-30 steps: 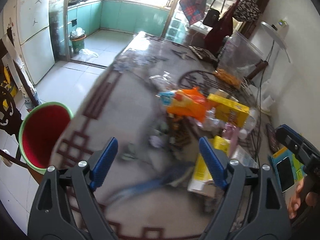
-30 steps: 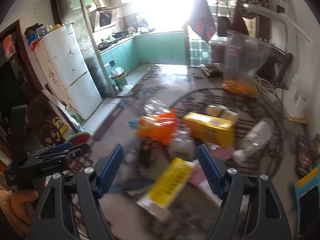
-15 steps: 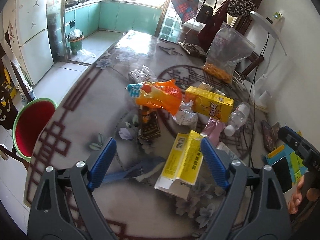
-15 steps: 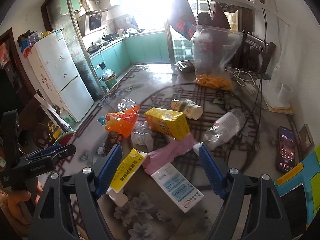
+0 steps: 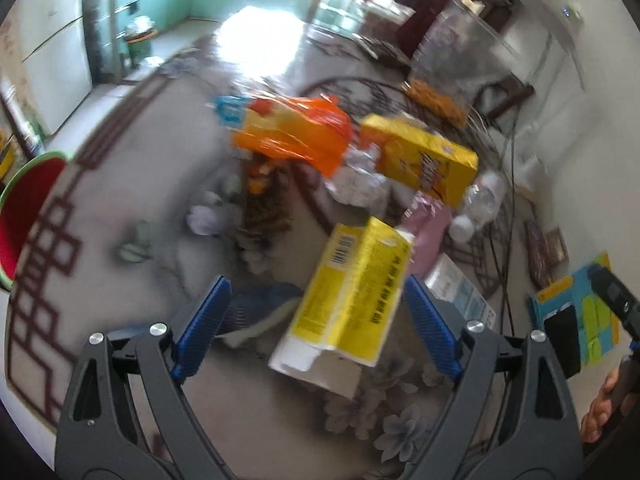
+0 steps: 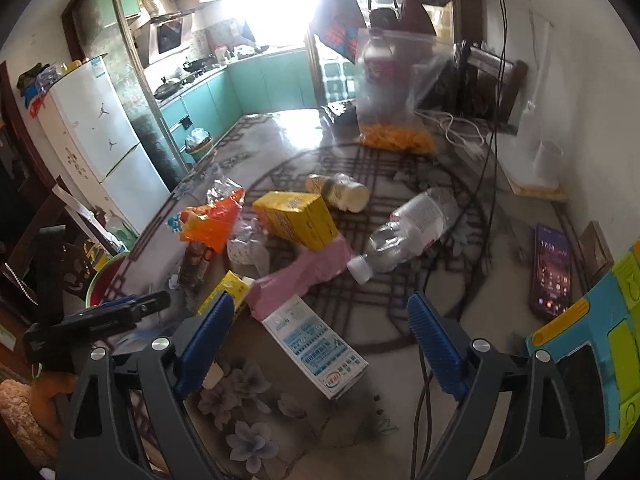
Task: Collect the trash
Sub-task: 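Move both tools back over the remaining trash on the table, then grasp the yellow box with the left tool while the right tool grasps the milk carton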
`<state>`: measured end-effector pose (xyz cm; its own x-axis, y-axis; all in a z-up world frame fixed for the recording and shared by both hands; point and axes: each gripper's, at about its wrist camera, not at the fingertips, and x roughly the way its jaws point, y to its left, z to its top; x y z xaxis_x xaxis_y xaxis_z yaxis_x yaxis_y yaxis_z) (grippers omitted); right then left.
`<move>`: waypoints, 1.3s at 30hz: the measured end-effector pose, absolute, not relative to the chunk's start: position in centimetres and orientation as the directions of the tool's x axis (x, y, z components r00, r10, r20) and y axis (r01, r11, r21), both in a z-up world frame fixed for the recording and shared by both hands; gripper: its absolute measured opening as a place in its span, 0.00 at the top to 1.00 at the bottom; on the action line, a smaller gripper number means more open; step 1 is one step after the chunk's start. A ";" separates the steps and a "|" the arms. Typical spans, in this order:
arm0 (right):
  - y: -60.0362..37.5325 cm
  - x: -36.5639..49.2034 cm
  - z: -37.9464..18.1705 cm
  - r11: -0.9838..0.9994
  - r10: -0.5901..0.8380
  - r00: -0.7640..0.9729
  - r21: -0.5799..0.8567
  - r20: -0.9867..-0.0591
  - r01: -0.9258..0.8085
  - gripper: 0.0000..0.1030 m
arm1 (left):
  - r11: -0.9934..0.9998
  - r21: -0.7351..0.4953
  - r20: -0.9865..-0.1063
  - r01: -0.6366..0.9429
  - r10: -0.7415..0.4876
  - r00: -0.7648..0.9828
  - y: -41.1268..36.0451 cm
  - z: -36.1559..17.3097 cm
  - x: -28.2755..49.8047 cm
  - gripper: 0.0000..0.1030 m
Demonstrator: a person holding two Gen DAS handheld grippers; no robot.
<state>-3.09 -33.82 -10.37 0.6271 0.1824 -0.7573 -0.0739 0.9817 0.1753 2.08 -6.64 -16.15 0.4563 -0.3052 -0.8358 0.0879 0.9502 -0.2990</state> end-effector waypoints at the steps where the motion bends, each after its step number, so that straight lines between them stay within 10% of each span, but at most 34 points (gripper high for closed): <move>1: -34.0 -2.9 -10.8 0.982 0.181 0.617 0.174 -0.766 -0.072 0.17 | 0.950 -0.289 -0.841 0.114 -0.309 0.443 -7.5 -16.4 2.2 0.17; 7: -34.7 -2.2 -12.4 0.981 0.185 0.564 0.189 -0.805 -0.052 0.17 | 0.945 -0.182 -0.883 0.272 -0.279 0.378 -12.1 -18.7 2.9 0.17; 9: -34.8 -2.1 -12.7 0.982 0.181 0.554 0.181 -0.813 -0.055 0.17 | 0.945 -0.180 -0.898 0.272 -0.271 0.347 -12.4 -19.9 3.5 0.28; 11: -34.9 -2.0 -13.1 0.982 0.183 0.541 0.183 -0.821 -0.054 0.17 | 0.945 -0.187 -0.918 0.270 -0.266 0.294 -12.5 -21.2 4.2 0.60; 14: -34.9 -1.5 -14.1 0.981 0.189 0.509 0.185 -0.840 -0.058 0.17 | 0.944 -0.195 -0.912 0.265 -0.274 0.305 -12.1 -20.8 4.3 0.64; 33: -29.7 2.3 -23.2 0.979 0.099 0.274 0.044 -0.957 -0.199 0.15 | 0.945 -0.254 -0.823 0.207 -0.324 0.467 -7.2 -12.7 3.1 0.64; 39: -28.0 1.6 -23.4 0.965 0.140 0.253 0.074 -0.957 -0.253 0.45 | 0.948 -0.268 -0.814 0.170 -0.317 0.487 -5.5 -12.4 3.1 0.64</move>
